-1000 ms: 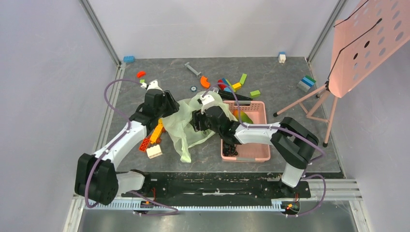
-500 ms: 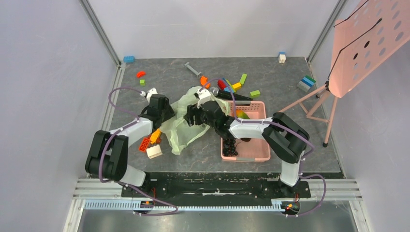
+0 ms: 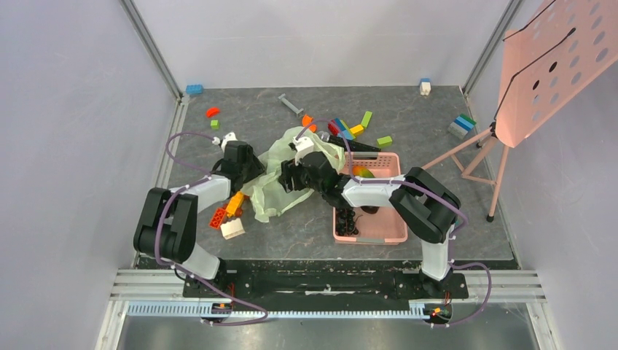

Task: Take the fake fruits out of the plastic bag

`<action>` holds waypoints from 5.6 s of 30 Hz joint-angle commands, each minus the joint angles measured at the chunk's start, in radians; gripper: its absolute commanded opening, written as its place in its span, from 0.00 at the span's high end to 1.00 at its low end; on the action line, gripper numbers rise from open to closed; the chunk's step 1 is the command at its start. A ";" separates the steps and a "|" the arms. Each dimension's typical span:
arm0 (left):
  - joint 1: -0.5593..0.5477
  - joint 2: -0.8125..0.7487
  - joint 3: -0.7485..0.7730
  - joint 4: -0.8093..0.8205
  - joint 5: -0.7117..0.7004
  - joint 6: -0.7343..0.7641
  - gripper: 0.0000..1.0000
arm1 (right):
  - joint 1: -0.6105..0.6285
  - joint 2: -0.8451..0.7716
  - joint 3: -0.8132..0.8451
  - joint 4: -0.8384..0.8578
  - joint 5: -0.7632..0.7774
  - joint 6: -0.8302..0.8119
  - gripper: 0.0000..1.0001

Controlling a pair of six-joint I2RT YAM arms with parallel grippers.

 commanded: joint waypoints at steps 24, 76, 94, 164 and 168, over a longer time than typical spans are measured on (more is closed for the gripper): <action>0.012 0.079 0.050 0.080 0.114 -0.016 0.52 | -0.007 0.150 0.238 -0.051 0.127 -0.081 0.26; 0.029 -0.081 -0.054 0.063 0.139 -0.073 0.98 | -0.064 -0.323 -0.251 0.064 0.001 -0.056 0.41; 0.027 -0.319 -0.243 0.026 0.206 -0.084 0.98 | -0.052 -0.219 -0.351 0.174 -0.195 0.037 0.36; 0.044 0.255 0.183 0.192 0.250 -0.121 0.98 | -0.093 0.191 0.181 0.090 -0.303 -0.092 0.05; 0.044 0.262 0.186 0.193 0.257 -0.121 0.98 | -0.095 0.230 0.203 0.077 -0.314 -0.085 0.06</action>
